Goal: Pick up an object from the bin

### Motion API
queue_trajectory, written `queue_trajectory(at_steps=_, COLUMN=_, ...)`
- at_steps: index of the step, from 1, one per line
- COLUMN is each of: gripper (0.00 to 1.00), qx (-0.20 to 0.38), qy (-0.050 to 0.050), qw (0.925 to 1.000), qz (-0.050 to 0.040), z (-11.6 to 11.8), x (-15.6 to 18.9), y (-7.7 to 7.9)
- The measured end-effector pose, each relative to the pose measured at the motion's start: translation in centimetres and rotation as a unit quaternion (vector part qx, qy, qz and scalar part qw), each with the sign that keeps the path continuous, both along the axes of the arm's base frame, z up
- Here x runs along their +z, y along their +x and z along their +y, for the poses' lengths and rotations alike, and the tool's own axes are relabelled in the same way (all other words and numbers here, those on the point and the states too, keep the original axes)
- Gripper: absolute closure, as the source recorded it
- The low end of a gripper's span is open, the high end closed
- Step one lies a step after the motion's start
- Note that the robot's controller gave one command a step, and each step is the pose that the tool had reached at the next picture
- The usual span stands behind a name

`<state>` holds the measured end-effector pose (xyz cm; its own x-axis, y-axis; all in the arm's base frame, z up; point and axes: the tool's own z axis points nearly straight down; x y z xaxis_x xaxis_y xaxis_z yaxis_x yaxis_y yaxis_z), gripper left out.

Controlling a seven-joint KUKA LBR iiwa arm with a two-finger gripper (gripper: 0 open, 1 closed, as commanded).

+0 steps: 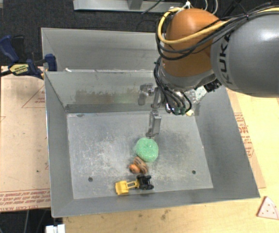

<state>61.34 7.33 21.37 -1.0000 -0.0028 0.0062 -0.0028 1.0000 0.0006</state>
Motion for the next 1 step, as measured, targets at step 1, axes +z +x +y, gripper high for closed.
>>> queue_trajectory(at_steps=1, gripper=0.0, qx=-0.001, qy=0.0, qw=1.0, qz=-0.0037, z=-0.03, x=0.5, y=0.1)
